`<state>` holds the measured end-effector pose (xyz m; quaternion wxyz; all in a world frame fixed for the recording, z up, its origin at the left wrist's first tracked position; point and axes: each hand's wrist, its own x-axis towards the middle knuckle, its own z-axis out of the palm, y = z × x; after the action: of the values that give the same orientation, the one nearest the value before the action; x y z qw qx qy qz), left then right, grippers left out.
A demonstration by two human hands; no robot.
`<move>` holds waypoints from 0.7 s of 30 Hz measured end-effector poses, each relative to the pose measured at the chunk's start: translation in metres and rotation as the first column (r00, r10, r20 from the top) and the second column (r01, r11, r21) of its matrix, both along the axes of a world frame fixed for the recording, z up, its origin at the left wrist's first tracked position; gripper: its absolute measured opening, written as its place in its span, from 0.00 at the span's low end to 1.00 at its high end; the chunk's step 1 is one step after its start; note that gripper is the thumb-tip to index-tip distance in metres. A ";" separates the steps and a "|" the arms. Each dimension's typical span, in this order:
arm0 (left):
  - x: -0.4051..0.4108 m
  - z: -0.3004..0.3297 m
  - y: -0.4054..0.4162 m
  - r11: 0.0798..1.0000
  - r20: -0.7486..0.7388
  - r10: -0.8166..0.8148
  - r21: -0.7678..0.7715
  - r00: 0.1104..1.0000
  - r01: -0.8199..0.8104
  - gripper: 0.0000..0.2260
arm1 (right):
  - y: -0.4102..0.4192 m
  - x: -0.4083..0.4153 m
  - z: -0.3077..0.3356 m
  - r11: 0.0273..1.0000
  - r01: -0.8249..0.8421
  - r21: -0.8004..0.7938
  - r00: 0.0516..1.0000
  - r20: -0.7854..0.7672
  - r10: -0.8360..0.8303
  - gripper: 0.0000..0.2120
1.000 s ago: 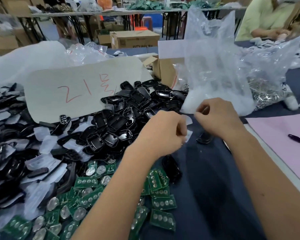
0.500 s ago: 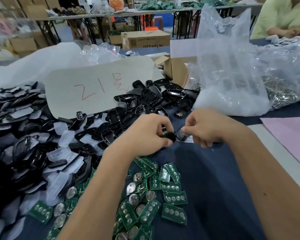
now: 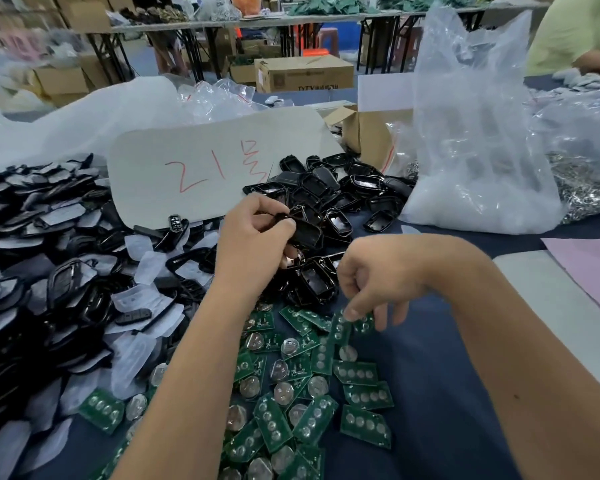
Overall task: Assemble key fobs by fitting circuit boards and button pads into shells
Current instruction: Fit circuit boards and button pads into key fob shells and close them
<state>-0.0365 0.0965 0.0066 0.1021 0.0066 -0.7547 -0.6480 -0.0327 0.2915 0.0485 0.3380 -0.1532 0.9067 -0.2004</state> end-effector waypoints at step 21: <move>0.002 -0.026 -0.072 0.952 0.027 0.227 0.203 0.974 -0.228 0.06 | -0.099 -0.052 -0.053 0.618 -0.002 -0.786 0.813 -0.360 -0.457 0.14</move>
<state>-0.0348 0.0242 -0.0190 0.1735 0.1049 -0.6783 -0.7062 -0.0849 0.1924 -0.0050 -0.0503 -0.2066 0.8063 -0.5520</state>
